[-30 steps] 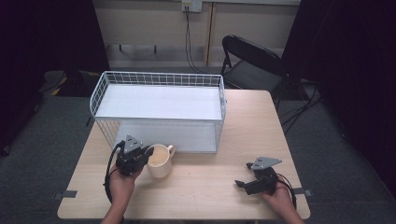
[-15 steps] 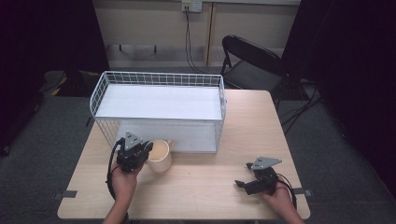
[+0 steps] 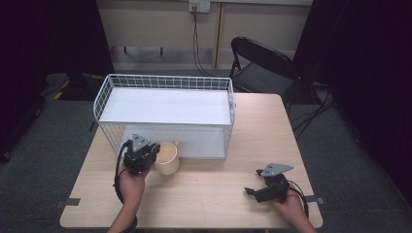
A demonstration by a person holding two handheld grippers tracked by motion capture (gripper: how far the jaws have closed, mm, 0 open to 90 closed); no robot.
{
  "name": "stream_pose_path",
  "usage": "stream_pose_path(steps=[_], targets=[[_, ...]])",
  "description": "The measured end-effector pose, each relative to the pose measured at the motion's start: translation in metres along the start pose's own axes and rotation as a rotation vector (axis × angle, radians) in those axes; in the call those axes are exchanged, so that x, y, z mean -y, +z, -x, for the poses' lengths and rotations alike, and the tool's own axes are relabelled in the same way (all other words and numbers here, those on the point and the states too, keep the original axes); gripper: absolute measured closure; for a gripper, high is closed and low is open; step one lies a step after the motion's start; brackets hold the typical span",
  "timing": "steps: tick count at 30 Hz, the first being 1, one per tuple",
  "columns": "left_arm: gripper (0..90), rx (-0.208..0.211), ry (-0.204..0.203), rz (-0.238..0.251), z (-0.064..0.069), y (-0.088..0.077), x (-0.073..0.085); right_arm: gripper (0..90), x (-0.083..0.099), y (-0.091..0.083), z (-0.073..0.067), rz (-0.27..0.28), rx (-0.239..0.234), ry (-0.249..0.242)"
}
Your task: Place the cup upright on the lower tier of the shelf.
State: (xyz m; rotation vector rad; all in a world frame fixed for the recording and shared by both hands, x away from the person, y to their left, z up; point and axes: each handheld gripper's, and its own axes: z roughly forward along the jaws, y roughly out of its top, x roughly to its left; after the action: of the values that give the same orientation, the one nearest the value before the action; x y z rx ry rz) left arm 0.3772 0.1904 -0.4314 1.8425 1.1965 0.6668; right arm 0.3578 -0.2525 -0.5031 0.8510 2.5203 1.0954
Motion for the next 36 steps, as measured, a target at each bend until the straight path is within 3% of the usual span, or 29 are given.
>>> stream_pose_path(steps=[13,36], targets=[[81.8,-0.065,-0.017,0.024,-0.001,0.006,-0.002,13.2,0.000,0.000,0.000,0.000,0.000,0.000],[81.7,-0.102,-0.052,0.002,-0.002,0.021,-0.008,13.2,0.000,0.000,0.000,0.000,0.000,0.000]])
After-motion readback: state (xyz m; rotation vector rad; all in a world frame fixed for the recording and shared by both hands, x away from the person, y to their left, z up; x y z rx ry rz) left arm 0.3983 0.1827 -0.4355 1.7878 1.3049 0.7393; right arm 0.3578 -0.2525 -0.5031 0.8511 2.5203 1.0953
